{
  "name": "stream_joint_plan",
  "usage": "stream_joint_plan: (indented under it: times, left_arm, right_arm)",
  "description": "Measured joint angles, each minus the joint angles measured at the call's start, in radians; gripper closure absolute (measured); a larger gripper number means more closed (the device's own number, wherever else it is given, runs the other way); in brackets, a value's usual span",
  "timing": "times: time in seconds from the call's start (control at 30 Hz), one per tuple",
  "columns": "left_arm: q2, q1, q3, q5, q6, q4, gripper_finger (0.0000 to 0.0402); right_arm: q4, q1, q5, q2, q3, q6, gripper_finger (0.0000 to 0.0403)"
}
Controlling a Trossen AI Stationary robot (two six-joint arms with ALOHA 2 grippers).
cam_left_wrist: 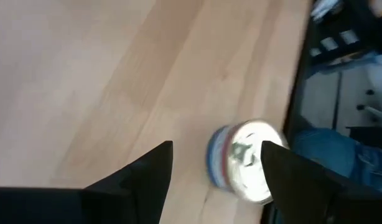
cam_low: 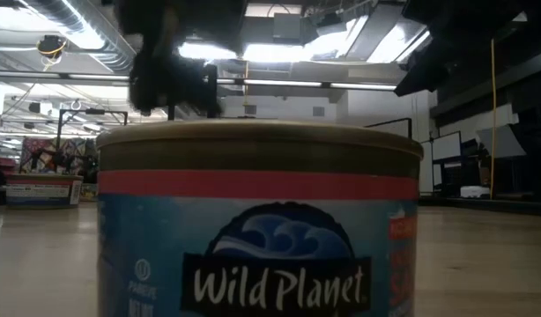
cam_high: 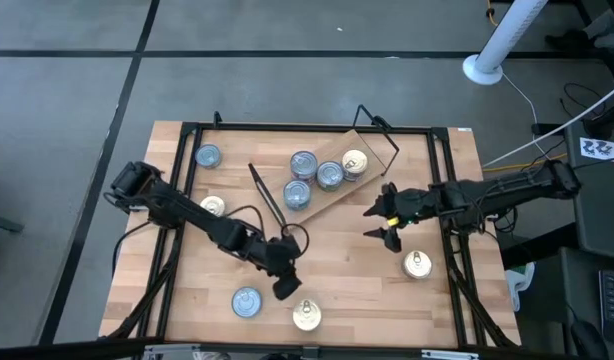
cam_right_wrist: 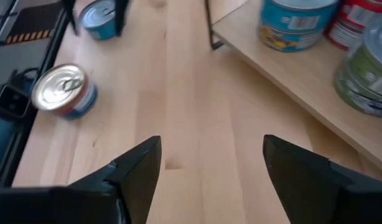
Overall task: Stack canned seafood by type on shelf
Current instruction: Stack the blue and pink tuna can on the shelf on top of the other blue and pink tuna can
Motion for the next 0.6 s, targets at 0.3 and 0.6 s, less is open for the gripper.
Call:
stream_joint_plan:
  times: [0.3,0.6]
  left_arm:
    - [0.113,-0.034,-0.001,0.109,-0.136,0.047,0.0164]
    - [0.168,-0.052,0.000,0.120,-0.174,0.188,0.0164]
  right_arm:
    - [0.004,0.004,0.008,0.000,0.000,-0.007,0.0123]
    - [0.115,0.004,0.020,0.000,0.000,-0.007,0.0123]
